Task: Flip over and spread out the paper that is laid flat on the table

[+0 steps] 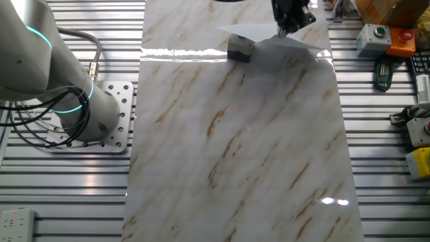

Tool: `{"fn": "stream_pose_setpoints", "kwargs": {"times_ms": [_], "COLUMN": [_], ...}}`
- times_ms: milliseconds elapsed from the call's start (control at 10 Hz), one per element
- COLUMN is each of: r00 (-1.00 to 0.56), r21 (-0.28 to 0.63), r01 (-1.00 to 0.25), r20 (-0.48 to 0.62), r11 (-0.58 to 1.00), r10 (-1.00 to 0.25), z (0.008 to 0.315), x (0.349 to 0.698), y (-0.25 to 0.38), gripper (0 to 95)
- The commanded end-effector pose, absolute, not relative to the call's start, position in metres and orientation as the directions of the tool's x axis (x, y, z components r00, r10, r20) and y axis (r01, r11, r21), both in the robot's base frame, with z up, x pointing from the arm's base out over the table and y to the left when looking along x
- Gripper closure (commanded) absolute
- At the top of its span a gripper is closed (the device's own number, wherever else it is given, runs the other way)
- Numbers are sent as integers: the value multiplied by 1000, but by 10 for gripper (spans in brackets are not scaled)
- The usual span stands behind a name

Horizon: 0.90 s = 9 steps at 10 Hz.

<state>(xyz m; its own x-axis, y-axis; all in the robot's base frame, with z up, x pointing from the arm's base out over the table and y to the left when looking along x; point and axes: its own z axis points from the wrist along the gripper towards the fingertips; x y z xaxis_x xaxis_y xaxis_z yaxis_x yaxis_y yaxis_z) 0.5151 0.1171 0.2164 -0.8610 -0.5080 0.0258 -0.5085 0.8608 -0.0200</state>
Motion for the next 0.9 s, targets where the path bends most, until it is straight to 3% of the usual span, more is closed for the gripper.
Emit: {"fn": "stream_pose_setpoints", "kwargs": {"times_ms": [100,900], "r00": [-859,-862], "r21": [-18,-9], "r01": [-511,-507], "r20": [16,1], "r11": [859,862], "r10": [-511,-507], "z": [211,211], "x": [511,510], "y": [115,114], "gripper": [950,950]}}
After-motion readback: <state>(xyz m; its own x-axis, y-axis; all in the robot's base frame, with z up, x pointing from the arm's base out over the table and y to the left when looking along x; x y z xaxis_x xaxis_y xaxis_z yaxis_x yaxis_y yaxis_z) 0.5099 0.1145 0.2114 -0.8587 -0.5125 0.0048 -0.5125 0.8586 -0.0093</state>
